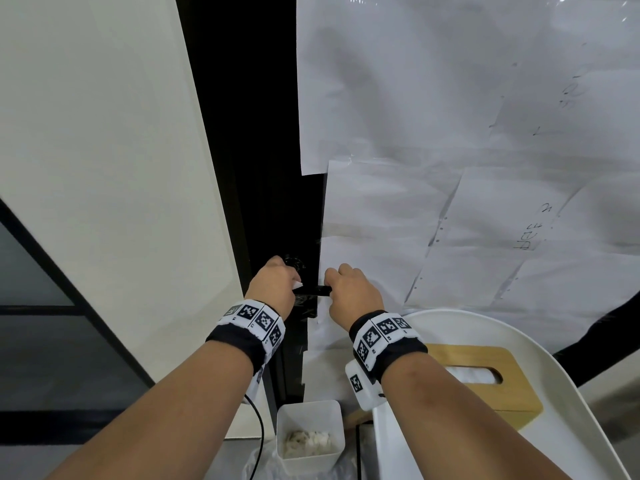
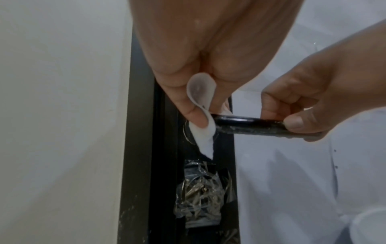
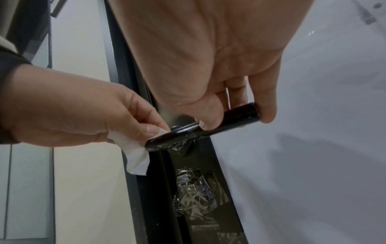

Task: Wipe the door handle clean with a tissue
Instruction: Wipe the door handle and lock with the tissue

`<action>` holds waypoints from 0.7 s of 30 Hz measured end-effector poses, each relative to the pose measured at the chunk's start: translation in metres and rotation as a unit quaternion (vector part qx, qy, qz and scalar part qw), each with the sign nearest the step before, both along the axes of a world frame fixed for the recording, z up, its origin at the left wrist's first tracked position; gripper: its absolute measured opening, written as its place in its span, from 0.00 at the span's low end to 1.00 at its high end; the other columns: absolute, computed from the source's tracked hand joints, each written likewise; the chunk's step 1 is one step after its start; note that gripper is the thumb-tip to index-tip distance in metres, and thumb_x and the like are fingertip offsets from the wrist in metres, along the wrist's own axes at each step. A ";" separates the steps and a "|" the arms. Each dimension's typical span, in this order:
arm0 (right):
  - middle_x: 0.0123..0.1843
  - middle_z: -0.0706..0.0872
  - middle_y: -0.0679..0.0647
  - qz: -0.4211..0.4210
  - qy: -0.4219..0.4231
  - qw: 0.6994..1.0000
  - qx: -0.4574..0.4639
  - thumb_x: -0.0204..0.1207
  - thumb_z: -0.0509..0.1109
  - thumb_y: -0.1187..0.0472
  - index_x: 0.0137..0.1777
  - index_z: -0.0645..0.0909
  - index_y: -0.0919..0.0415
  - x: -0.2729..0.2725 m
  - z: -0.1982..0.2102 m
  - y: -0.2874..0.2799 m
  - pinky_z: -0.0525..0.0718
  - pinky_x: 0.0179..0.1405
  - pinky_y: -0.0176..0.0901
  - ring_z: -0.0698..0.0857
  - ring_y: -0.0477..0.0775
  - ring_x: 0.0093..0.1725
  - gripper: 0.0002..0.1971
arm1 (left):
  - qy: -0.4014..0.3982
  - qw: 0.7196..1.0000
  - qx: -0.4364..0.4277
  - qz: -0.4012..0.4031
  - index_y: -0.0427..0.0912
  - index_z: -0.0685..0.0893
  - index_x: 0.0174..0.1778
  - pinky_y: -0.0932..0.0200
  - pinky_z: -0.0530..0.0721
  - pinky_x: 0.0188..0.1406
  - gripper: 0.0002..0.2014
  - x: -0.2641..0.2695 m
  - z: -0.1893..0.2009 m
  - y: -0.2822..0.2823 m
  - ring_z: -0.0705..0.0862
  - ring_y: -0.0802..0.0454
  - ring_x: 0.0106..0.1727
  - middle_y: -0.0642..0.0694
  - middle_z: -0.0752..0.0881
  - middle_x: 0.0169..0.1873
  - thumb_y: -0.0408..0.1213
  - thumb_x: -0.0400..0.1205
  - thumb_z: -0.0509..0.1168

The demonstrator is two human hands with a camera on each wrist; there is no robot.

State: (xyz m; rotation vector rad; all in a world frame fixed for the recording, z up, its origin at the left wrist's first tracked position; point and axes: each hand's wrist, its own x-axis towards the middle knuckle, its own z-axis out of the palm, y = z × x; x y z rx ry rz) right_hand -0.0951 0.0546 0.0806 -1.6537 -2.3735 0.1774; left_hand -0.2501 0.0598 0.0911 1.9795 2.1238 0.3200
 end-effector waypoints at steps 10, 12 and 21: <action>0.52 0.76 0.57 0.001 0.000 1.000 0.001 0.70 0.61 0.72 0.54 0.74 0.59 0.001 -0.003 0.002 0.72 0.34 0.48 0.74 0.58 0.51 0.14 | -0.136 0.976 0.149 0.087 0.41 0.80 0.55 0.55 0.76 0.41 0.09 -0.010 0.000 -0.021 0.79 0.46 0.44 0.43 0.80 0.44 0.28 0.80 0.63; 0.52 0.76 0.57 0.001 -0.003 1.000 0.002 0.70 0.61 0.72 0.54 0.74 0.59 0.000 -0.003 0.002 0.72 0.34 0.48 0.74 0.58 0.51 0.14 | -0.163 0.967 0.176 0.091 0.39 0.80 0.56 0.55 0.79 0.44 0.12 -0.008 0.000 -0.021 0.81 0.44 0.48 0.40 0.82 0.47 0.24 0.78 0.63; 0.52 0.76 0.57 0.006 -0.003 1.000 0.003 0.71 0.60 0.72 0.54 0.74 0.59 0.001 -0.001 0.000 0.73 0.35 0.48 0.75 0.59 0.52 0.13 | -0.184 0.963 0.187 0.051 0.42 0.85 0.58 0.61 0.76 0.46 0.11 -0.004 -0.007 -0.023 0.84 0.46 0.51 0.43 0.84 0.52 0.33 0.85 0.60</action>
